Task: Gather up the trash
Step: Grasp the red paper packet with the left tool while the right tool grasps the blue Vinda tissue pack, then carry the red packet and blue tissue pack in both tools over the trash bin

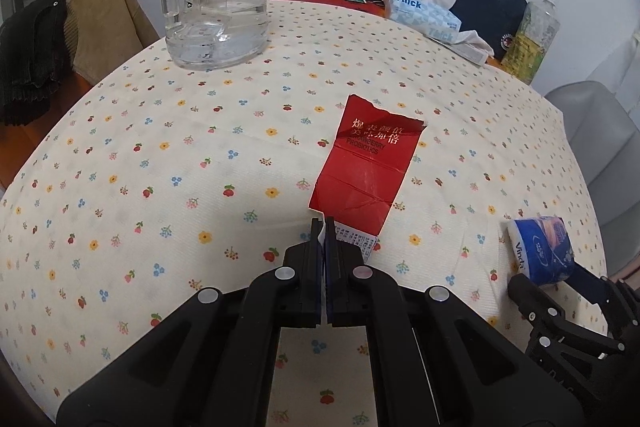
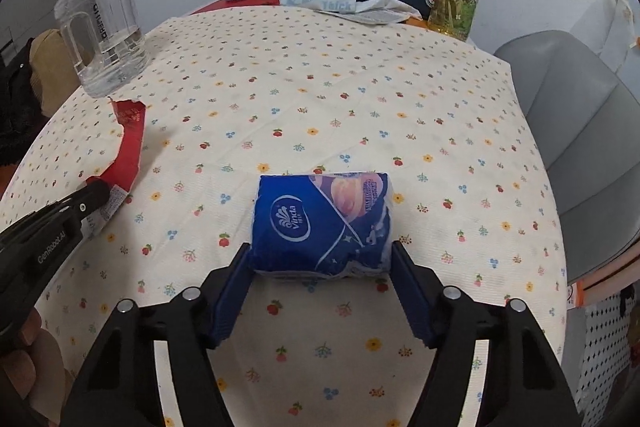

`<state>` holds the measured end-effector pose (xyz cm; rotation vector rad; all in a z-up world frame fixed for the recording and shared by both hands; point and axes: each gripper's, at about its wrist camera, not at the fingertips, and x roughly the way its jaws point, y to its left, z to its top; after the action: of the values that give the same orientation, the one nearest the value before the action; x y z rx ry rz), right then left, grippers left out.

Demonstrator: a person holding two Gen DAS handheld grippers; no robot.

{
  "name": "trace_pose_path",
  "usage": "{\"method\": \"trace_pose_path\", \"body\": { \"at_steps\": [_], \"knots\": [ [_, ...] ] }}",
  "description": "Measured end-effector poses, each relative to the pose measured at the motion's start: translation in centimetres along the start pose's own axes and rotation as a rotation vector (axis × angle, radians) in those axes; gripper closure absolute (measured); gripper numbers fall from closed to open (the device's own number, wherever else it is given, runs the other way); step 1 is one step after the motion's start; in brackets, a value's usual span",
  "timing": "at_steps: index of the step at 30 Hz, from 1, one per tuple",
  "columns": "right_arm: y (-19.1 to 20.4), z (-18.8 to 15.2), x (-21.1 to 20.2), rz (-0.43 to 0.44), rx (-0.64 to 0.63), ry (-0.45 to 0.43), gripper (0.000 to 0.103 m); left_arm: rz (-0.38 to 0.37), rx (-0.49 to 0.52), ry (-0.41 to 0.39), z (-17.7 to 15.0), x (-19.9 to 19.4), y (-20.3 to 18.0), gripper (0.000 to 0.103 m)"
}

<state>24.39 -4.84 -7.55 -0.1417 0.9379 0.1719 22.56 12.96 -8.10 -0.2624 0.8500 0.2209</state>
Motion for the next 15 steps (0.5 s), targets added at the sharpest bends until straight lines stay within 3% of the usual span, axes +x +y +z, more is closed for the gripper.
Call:
{"method": "trace_pose_path", "body": {
  "at_steps": [4,15],
  "knots": [
    [-0.2,-0.1,-1.4,0.016,-0.006,-0.017,0.053,-0.015,0.011,-0.001,-0.2,-0.6,-0.5,0.101],
    [-2.4,-1.7,-5.0,0.024,0.036,-0.053,0.058,-0.042,0.051,-0.042,-1.0,-3.9,-2.7,0.101]
  ]
}}
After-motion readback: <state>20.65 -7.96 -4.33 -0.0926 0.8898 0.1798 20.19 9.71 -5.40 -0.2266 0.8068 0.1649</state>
